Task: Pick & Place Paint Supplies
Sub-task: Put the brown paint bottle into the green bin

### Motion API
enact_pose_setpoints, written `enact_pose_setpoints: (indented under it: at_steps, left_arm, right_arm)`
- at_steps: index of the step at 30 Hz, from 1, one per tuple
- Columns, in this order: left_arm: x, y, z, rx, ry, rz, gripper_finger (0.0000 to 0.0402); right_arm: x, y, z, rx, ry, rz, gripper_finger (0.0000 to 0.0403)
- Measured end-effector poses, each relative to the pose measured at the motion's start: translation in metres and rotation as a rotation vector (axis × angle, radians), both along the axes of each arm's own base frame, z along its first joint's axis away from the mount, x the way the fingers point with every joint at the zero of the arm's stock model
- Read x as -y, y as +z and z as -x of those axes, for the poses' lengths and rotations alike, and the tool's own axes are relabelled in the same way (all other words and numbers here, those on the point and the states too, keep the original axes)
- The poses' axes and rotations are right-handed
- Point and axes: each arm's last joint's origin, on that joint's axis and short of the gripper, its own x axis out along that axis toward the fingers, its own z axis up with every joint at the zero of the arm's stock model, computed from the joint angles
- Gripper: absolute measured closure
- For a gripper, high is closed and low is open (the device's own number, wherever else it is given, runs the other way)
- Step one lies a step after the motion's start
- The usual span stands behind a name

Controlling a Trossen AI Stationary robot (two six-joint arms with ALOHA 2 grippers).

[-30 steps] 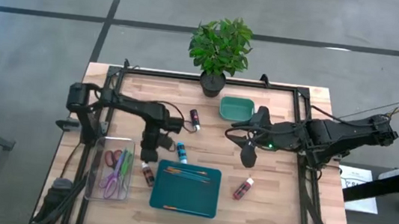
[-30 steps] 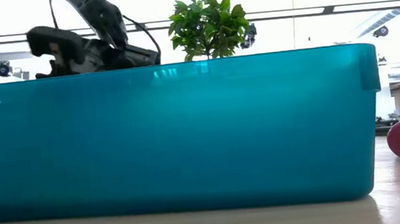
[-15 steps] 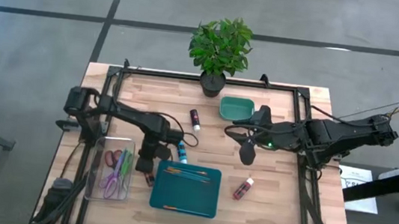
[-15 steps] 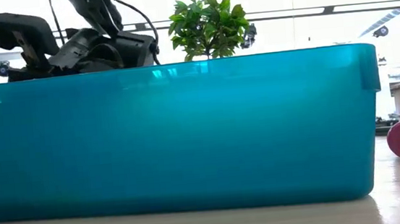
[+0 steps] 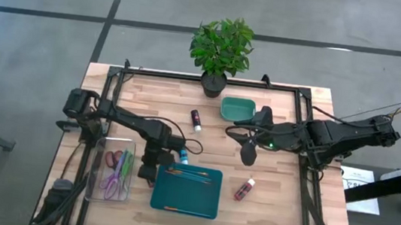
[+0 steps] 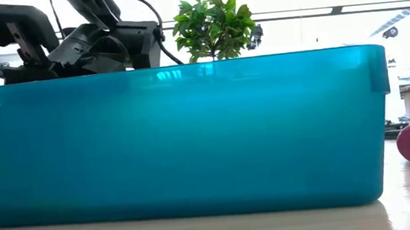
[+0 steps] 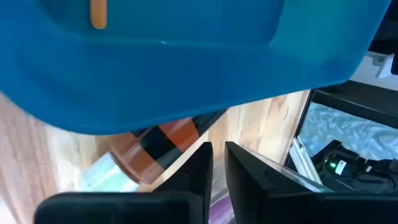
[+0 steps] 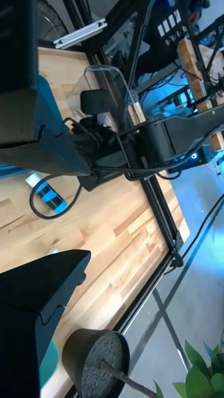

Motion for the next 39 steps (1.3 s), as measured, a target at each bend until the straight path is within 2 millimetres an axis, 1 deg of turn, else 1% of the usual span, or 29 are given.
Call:
enact_pose_setpoints:
  at_steps: [3, 11, 16, 21, 24, 28, 33, 39]
  left_arm:
    - [0.001, -0.002, 0.000, -0.007, -0.004, 0.000, 0.0350]
    - [0.002, -0.016, -0.002, -0.058, -0.006, -0.002, 0.0350]
    - [-0.002, -0.020, -0.003, -0.049, -0.025, -0.090, 0.0350]
    - [-0.013, -0.022, -0.003, -0.057, 0.004, -0.186, 0.0350]
    - [-0.023, -0.021, -0.004, -0.070, 0.042, -0.214, 0.0350]
    - [-0.030, -0.018, -0.001, -0.089, 0.057, -0.211, 0.0350]
    - [-0.029, -0.011, 0.000, -0.056, 0.056, -0.183, 0.0350]
    - [-0.026, -0.010, -0.011, 0.015, 0.131, -0.157, 0.0350]
  right_arm:
    - [0.000, -0.001, 0.000, -0.003, 0.000, 0.001, 0.0199]
    - [0.000, -0.001, 0.000, -0.003, -0.001, -0.002, 0.0199]
    - [0.000, -0.001, 0.000, -0.002, -0.003, -0.005, 0.0199]
    - [0.000, -0.001, 0.000, -0.002, -0.003, -0.005, 0.0199]
    - [0.000, -0.001, 0.000, 0.000, -0.007, -0.014, 0.0199]
    - [0.000, -0.001, 0.000, 0.003, -0.011, -0.023, 0.0199]
    - [0.000, -0.001, 0.000, 0.005, -0.015, -0.032, 0.0199]
    - [0.000, -0.001, 0.000, 0.009, -0.020, -0.044, 0.0199]
